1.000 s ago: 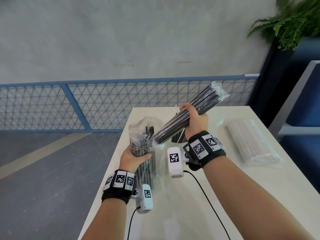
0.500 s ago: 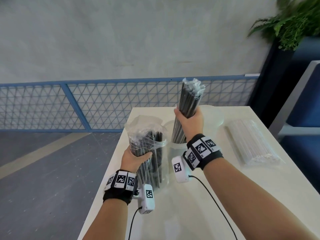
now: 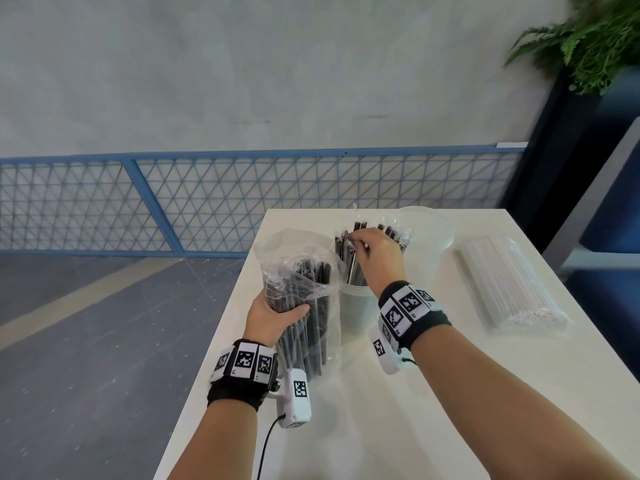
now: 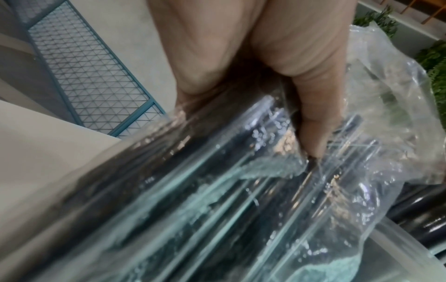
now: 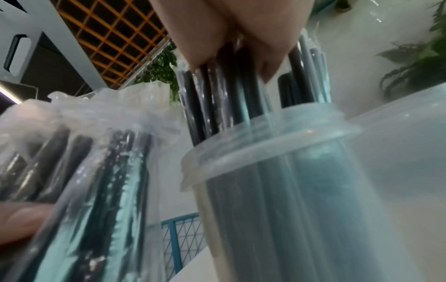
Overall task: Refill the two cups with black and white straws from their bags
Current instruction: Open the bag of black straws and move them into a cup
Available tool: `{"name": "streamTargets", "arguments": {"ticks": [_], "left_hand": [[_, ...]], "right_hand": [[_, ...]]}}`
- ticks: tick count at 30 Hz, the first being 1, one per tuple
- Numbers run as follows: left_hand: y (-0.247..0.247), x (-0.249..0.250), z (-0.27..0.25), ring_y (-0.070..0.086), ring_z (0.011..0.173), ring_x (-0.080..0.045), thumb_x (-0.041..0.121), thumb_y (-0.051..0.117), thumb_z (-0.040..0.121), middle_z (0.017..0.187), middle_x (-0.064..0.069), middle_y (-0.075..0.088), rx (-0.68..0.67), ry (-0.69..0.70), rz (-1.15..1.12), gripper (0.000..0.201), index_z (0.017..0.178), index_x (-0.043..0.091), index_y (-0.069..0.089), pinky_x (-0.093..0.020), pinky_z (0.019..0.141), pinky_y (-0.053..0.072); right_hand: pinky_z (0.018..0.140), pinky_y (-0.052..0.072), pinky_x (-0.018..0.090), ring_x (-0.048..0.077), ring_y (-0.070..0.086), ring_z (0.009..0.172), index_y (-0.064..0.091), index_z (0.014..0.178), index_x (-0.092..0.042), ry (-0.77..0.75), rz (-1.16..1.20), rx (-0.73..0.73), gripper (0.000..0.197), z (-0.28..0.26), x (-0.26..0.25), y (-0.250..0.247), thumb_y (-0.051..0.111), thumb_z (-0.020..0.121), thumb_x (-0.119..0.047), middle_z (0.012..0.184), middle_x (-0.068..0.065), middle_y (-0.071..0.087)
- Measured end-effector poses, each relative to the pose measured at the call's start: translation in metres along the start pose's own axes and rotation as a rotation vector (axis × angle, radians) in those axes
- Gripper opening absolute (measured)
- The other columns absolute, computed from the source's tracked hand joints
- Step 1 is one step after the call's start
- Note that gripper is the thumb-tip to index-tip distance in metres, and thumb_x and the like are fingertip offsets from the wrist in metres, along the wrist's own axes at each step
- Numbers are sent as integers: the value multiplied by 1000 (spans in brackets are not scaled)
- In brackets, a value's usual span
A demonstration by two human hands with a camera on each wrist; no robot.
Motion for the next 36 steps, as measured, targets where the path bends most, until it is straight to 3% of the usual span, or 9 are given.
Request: {"name": "streamTargets", "arguments": {"ticks": [4, 9, 14, 18, 21, 25, 28, 31, 36], "left_hand": [[-2, -4, 2, 64, 95, -21, 4, 78, 68, 97, -7, 68, 3, -24, -28, 46, 109, 4, 60, -30, 89, 47], [-2, -7, 5, 64, 95, -22, 4, 79, 67, 96, -6, 68, 1, -31, -28, 45, 108, 6, 61, -33, 92, 48], [-2, -13, 7, 65, 99, -22, 7, 81, 65, 100, -6, 70, -6, -47, -22, 48, 108, 8, 61, -39, 96, 48], [-3, -16, 7, 66, 99, -22, 9, 83, 63, 100, -7, 71, -23, -69, -25, 48, 107, 8, 62, -45, 98, 48], [-6, -15, 6, 65, 101, -22, 10, 83, 63, 103, -7, 70, -14, -54, -28, 51, 108, 10, 61, -46, 99, 47], [-7, -11, 2, 65, 98, -19, 4, 81, 65, 98, -2, 70, -36, -44, -40, 42, 101, 16, 62, -42, 97, 48], [-5, -9, -1, 65, 101, -20, 7, 83, 62, 101, -5, 70, -65, -11, -46, 48, 105, 12, 62, -44, 98, 48], [-3, -7, -5, 66, 102, -22, 19, 84, 54, 103, -8, 71, -97, -8, -65, 59, 109, 10, 62, -45, 97, 48], [-4, -10, -11, 67, 98, -21, 8, 81, 61, 101, -8, 71, -149, -4, -19, 52, 110, 5, 62, -50, 96, 48]], "right_hand": [[104, 25, 31, 20, 37, 120, 54, 122, -28, 28, -134, 357, 43, -8, 0, -16, 54, 84, -46, 135, 3, 44], [113, 27, 38, 17, 28, 134, 22, 143, -32, 243, 151, -33, 93, -4, 17, -6, 72, 68, -53, 154, 7, -1], [98, 43, 30, 23, 53, 114, 48, 125, -23, 212, 97, -259, 56, -5, 17, 7, 74, 76, -23, 134, 10, 44], [84, 37, 19, 26, 56, 103, 55, 115, -17, 151, 111, -133, 34, 3, 12, 2, 65, 82, -13, 116, 10, 55], [99, 36, 27, 27, 45, 119, 49, 126, -27, 160, 44, -122, 51, 7, 10, -1, 70, 79, -27, 130, 10, 43], [92, 39, 15, 18, 53, 99, 62, 107, -13, -158, 101, 244, 25, -5, -23, -21, 64, 84, -23, 110, 5, 57], [88, 49, 31, 14, 58, 88, 65, 99, -10, -278, 101, -74, 16, -20, -44, -7, 61, 85, -14, 96, 3, 64], [96, 41, 28, 18, 52, 111, 58, 118, -16, -133, 19, -382, 37, -35, -42, 13, 66, 83, -20, 119, 3, 57], [94, 41, 22, 18, 55, 112, 45, 131, -21, 30, 99, -488, 61, -46, -39, 18, 73, 76, -20, 126, 4, 57]]}}
Point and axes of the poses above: each hand's wrist, its own z-axis towards the middle knuckle, its own y-axis out of the palm, x = y × z, the point moved 3 cm from there along z, towards the middle knuckle
